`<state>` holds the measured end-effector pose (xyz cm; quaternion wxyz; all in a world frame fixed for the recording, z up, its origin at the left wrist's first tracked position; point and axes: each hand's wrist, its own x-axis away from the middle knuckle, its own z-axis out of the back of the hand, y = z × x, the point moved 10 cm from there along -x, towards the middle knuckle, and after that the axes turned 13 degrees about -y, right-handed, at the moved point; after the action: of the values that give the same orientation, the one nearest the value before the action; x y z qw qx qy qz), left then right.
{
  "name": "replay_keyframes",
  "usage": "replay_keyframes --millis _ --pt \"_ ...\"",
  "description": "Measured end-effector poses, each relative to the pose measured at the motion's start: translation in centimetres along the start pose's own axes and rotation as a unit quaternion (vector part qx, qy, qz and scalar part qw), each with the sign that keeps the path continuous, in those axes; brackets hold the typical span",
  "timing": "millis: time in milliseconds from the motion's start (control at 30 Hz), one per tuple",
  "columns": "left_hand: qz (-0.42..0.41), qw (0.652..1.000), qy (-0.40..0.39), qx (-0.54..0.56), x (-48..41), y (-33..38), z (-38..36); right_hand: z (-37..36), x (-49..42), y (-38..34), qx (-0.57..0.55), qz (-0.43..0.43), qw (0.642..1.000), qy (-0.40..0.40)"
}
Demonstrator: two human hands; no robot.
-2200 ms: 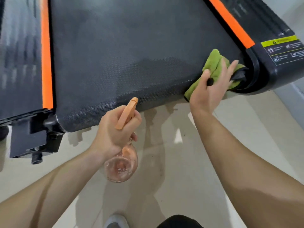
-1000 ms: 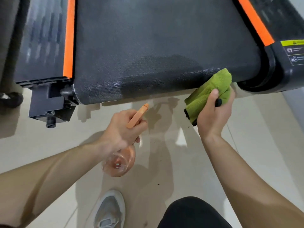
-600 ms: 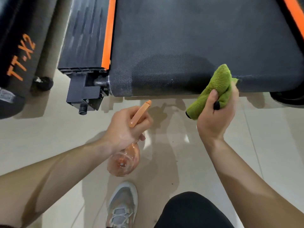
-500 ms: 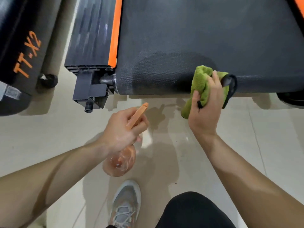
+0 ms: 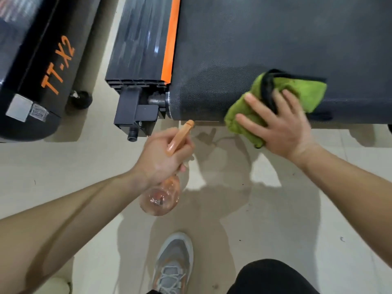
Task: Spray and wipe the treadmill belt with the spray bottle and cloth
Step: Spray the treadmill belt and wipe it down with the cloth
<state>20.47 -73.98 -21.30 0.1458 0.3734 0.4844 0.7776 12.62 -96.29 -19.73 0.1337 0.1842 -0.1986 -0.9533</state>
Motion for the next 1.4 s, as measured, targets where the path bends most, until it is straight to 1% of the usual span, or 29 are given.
replay_keyframes --millis 67,133,200,300,367,433,567,633,700,767,900,967,1067,1267,1333,1400 --pt "-0.006 0.998 -0.02 0.067 0.2 0.4 -0.2 -0.6 2.3 1.4 0.003 0.02 0.999 -0.035" --pt "-0.01 0.994 -0.02 0.106 0.7 0.4 0.4 -0.4 2.3 1.6 0.005 0.047 0.997 -0.053" --pt "-0.002 0.992 -0.008 0.126 0.9 0.1 1.3 0.1 -0.1 0.1 0.022 0.066 0.997 -0.039" --pt "0.004 0.984 0.014 0.177 0.8 0.1 2.2 1.5 -5.3 -5.0 0.021 0.12 0.993 -0.002" --pt "-0.004 0.985 0.016 0.173 0.4 0.7 2.4 1.8 -7.7 -7.3 0.007 0.133 0.991 0.005" --pt "-0.007 0.987 0.013 0.157 0.0 1.2 2.2 1.6 -8.2 -7.7 -0.005 0.13 0.992 0.0" --pt "-0.019 0.99 0.012 0.142 -0.4 2.0 1.4 2.1 -5.0 -4.6 -0.004 0.081 0.996 0.023" --pt "-0.022 0.99 0.01 0.14 -0.5 2.2 0.7 2.8 -2.6 -2.7 -0.007 0.036 0.998 0.044" --pt "-0.024 0.987 0.004 0.161 -0.7 2.3 -0.1 3.2 -0.6 -0.9 -0.026 -0.019 0.998 0.055" --pt "-0.015 0.985 0.002 0.172 -1.0 2.1 -1.0 3.1 1.2 0.4 -0.058 -0.067 0.995 0.047" --pt "0.022 0.989 -0.015 0.145 -1.2 0.9 -2.9 2.3 4.2 1.6 -0.122 -0.144 0.982 0.019" --pt "0.04 0.991 -0.026 0.122 -1.0 0.1 -3.6 2.2 5.4 1.3 -0.148 -0.148 0.978 0.007" --pt "0.048 0.995 -0.042 0.076 -0.7 -0.3 -4.6 2.1 6.8 0.5 -0.179 -0.148 0.973 -0.007" --pt "0.06 0.997 -0.022 -0.046 0.6 -0.7 -5.0 2.3 7.2 -0.3 -0.206 -0.156 0.966 -0.009" --pt "0.048 0.997 -0.023 -0.049 0.9 -0.7 -5.2 2.6 6.9 -0.6 -0.203 -0.158 0.966 0.002" --pt "0.034 0.999 -0.006 -0.034 1.3 -0.3 -4.8 3.1 6.6 -1.1 -0.2 -0.153 0.968 0.017"
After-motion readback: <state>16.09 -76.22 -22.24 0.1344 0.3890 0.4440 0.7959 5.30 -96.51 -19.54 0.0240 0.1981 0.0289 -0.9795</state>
